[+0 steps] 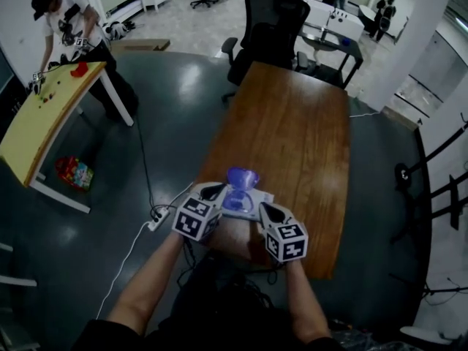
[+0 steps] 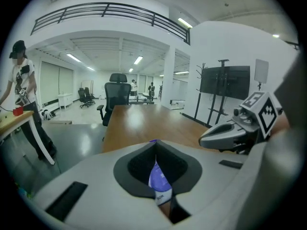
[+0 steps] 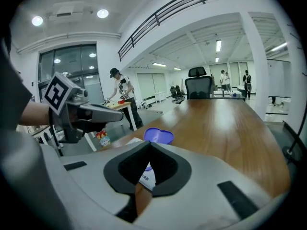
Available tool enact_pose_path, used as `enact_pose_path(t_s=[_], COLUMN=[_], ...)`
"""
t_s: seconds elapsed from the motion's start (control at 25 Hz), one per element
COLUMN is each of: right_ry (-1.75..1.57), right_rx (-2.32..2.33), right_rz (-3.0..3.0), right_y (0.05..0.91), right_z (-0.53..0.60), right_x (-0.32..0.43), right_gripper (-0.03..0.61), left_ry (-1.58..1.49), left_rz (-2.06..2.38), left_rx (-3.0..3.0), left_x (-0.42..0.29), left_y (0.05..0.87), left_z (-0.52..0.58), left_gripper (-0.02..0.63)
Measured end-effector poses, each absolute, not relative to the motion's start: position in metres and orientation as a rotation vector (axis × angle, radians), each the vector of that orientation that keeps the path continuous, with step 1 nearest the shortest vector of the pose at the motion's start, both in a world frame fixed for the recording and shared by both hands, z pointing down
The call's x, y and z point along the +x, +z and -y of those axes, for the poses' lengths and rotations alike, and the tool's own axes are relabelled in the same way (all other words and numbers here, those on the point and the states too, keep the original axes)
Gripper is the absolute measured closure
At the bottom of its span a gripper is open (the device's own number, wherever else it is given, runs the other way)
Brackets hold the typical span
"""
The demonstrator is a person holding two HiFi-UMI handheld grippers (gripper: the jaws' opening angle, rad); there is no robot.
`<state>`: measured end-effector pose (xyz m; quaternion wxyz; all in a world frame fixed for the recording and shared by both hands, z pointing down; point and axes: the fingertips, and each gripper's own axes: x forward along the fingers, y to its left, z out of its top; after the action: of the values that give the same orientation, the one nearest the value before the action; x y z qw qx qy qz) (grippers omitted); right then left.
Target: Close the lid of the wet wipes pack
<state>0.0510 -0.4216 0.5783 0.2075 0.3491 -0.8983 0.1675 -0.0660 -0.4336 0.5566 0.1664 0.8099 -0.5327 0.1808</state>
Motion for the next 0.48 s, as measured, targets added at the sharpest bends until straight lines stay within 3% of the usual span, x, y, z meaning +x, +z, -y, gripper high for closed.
enact_pose_path(t_s=[0.48], right_ry=[0.564], right_rx=[1.16], right_rz=[2.227], right_y=[0.629], right_z=[0.435], right_x=[0.047], right_gripper=[0.568], left_ry=[0.663], left_rz=[1.15], left_rx=[2.299], left_x=[-0.08], left_y=[0.632], left_z=[0.523], left_gripper=[0.456])
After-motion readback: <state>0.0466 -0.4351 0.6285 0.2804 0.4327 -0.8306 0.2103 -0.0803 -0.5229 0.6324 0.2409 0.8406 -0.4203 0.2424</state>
